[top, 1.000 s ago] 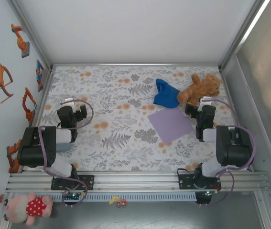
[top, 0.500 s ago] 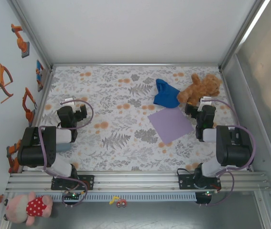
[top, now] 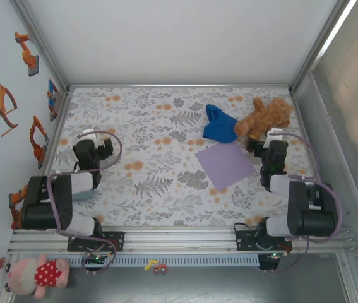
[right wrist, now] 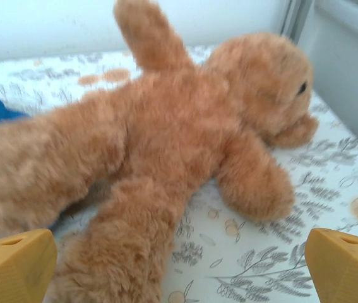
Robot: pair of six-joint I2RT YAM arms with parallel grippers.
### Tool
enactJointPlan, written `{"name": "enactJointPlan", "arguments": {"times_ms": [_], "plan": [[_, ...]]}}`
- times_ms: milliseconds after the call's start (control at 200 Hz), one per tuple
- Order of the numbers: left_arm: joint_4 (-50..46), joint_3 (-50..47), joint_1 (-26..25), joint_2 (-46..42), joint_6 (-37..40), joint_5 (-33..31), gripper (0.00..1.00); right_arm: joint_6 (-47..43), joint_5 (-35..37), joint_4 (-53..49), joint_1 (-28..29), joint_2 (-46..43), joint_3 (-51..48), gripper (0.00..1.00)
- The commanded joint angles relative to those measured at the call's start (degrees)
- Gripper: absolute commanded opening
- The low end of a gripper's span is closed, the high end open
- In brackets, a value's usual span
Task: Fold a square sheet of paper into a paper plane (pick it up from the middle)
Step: Move the square sheet of paper to the center of the table.
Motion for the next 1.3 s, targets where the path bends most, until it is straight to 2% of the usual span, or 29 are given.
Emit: {"name": "enactJointPlan", "arguments": {"times_ms": [0,85,180,260,331,446,571,641,811,1002,1097,1297], "plan": [[-14.2,5.6,-0.2,-7.1,-3.3,-2.5,0.96,5.7,3.7,-18.1,0.0,-7.2,6.5,0.99],[-25.5,10.4,-0.4,-11.3,-7.2,-2.9,0.96,9.7,2.7,-29.8,0.1,-10.7,11.1,0.99],[-40.4,17.5,-0.4,-15.3,-15.1,-1.0,0.96,14.2,0.3,-42.1,0.3,-12.9,16.0,0.99],[-52.0,24.0,-0.5,-16.2,-20.9,3.1,0.96,16.8,-1.0,-51.3,0.8,-13.4,20.1,0.99],[-55.9,26.3,-0.5,-16.6,-25.5,7.7,0.96,22.0,-2.7,-55.7,1.4,-13.9,21.5,0.99],[-55.0,25.6,-0.5,-17.4,-29.5,19.3,0.96,29.8,-10.8,-55.9,3.1,-13.3,20.7,0.96],[-52.2,23.5,-1.1,-17.2,-31.6,30.4,0.96,33.7,-7.7,-56.6,11.6,-11.9,21.1,0.92],[-51.7,22.6,-2.5,-16.7,-32.5,32.8,0.96,35.4,-8.3,-55.9,15.5,-9.3,21.7,0.91],[-51.5,22.0,-8.0,-14.5,-33.7,31.8,0.99,39.4,-5.5,-55.6,22.1,0.2,24.6,0.84],[-47.3,21.2,-13.6,-11.2,-37.7,31.1,0.96,39.5,-3.7,-57.1,25.2,8.7,28.8,0.65],[-46.6,21.8,-16.7,-8.9,-38.0,29.5,0.9,39.5,-2.4,-58.1,25.4,11.3,29.6,0.59],[-45.7,23.6,-21.2,-3.4,-38.7,28.0,0.74,38.9,-0.4,-59.8,25.5,15.4,30.6,0.56]]}}
